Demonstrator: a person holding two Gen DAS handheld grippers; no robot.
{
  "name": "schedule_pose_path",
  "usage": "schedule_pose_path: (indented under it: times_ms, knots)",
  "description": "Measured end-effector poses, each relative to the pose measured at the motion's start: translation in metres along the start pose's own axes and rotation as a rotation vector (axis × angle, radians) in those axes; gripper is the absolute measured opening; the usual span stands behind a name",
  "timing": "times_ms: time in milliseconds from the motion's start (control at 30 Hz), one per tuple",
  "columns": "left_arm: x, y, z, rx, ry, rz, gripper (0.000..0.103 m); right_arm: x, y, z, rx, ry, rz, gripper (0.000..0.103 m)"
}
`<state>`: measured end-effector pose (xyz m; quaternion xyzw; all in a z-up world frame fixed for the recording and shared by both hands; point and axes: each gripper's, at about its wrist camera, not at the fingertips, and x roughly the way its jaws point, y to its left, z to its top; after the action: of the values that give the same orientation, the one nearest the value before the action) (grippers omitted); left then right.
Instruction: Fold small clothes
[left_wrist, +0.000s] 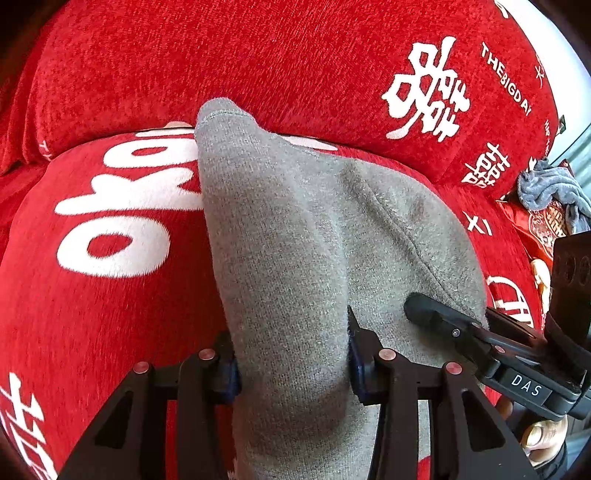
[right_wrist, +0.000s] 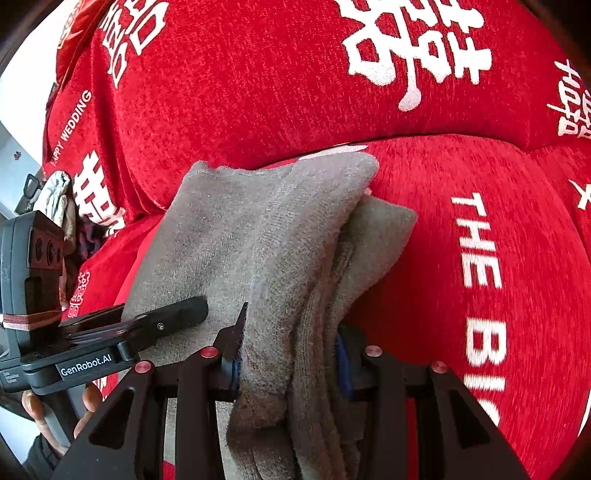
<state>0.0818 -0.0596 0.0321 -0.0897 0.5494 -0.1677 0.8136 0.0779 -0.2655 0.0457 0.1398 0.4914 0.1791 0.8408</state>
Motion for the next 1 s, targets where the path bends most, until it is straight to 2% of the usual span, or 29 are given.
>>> schedule_pose_path:
  times_ms: [1000]
  knots:
    - [-0.050,-0.004,-0.086,0.016,-0.049,0.030,0.046,-0.035,0.035,-0.074,-0.032,-0.012,0.002,0.041]
